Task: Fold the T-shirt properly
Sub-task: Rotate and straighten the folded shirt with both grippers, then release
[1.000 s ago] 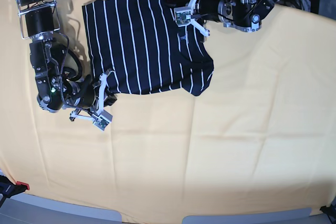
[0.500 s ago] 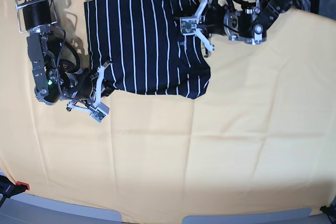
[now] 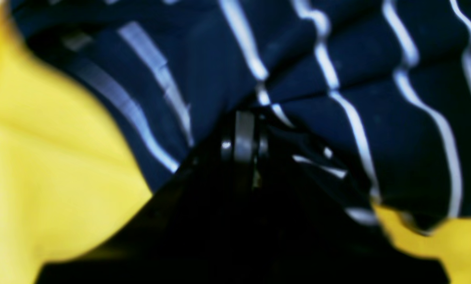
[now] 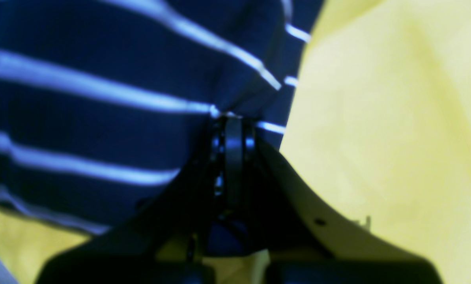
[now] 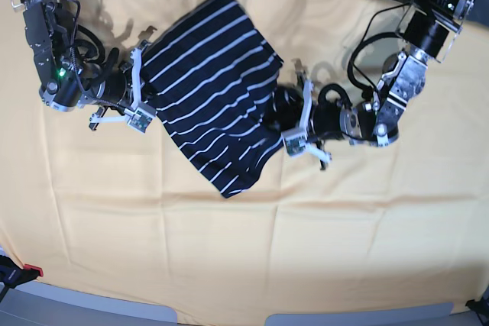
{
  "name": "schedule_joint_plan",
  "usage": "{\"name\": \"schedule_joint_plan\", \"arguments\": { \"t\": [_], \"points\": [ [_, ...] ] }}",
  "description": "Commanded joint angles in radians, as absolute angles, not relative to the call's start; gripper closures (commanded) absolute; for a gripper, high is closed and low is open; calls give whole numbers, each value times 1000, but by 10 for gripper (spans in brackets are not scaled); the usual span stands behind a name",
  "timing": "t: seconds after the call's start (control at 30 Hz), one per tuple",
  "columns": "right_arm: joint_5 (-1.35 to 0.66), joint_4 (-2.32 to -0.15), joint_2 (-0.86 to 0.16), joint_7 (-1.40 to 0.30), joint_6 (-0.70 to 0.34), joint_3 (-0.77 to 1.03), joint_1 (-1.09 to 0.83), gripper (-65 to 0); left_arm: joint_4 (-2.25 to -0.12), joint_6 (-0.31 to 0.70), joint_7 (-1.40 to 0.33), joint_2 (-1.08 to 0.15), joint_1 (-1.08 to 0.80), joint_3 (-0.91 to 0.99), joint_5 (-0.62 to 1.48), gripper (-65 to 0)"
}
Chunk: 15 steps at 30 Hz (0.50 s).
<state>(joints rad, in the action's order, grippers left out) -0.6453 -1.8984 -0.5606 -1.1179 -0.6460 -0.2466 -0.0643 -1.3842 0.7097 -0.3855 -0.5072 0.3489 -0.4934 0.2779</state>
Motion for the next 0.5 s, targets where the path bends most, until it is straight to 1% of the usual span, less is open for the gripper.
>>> {"name": "schedule_joint_plan", "arguments": {
  "t": [0.0,0.13,0.23,0.3,0.4,0.47],
  "points": [
    [-658,-1920,-578,-1105,-634,-239,-68,0,-1385,654,-385,-509,401,-484,236,0],
    [-651,-1948,-580,-1120,-590,-239,-133,0,-1384,579,-407,-467,473,-484,236,0],
    [-567,-1972,-580,-1119,-560,-213,-184,0,-1386,583,-450,-466,502,-484,236,0],
    [-514,-1985,-580,-1119,-520,-159,-210,0,-1396,583,-510,-478,525,-482,244,0],
    [-505,-2004,-578,-1110,-458,-24,-241,0,-1430,583,-630,-527,551,-480,370,0],
    [-572,-2011,-578,-1071,-437,61,-262,0,-1473,613,-700,-575,550,-468,510,0]
  ]
}}
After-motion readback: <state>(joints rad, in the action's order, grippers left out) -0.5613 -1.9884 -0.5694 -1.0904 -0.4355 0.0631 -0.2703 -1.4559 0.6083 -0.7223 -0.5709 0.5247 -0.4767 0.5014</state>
